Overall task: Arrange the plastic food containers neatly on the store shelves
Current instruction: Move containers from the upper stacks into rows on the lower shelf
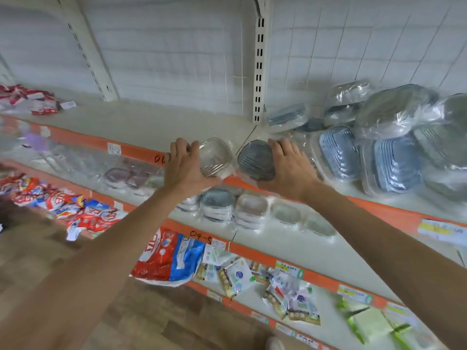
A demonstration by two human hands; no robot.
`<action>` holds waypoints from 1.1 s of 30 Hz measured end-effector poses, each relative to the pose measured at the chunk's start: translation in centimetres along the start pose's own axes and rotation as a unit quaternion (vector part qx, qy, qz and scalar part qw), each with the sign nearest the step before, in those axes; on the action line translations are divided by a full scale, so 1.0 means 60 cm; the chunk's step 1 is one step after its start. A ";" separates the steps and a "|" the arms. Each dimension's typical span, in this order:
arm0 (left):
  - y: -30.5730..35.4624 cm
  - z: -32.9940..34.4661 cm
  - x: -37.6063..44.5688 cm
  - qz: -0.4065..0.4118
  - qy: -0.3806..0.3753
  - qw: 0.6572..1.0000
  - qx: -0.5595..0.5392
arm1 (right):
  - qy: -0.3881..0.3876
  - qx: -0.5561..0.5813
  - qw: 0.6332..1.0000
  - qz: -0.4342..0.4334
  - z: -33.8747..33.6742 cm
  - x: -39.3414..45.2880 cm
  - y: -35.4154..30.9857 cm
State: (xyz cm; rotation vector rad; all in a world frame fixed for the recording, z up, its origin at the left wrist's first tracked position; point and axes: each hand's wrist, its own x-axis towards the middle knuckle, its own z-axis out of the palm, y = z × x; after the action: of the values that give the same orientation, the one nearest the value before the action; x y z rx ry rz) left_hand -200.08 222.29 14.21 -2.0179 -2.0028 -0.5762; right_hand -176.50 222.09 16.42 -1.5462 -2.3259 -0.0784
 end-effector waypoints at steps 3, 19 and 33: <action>-0.010 -0.007 -0.089 0.013 -0.020 1.000 -0.009 | -0.017 -0.002 1.000 -0.001 0.019 -0.088 -0.035; 0.085 0.087 -0.269 0.126 -0.306 0.942 -0.046 | -0.204 0.010 0.960 0.191 0.144 -0.371 0.032; 0.223 0.453 -0.234 0.190 -0.330 0.923 -0.055 | -0.206 -0.035 0.948 0.240 0.400 -0.336 0.256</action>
State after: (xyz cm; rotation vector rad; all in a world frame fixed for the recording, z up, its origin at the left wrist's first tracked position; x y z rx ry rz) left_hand -183.63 221.11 -14.84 -2.8517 -1.7999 0.1054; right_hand -161.72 216.09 -14.65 -2.3047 -2.1628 0.3124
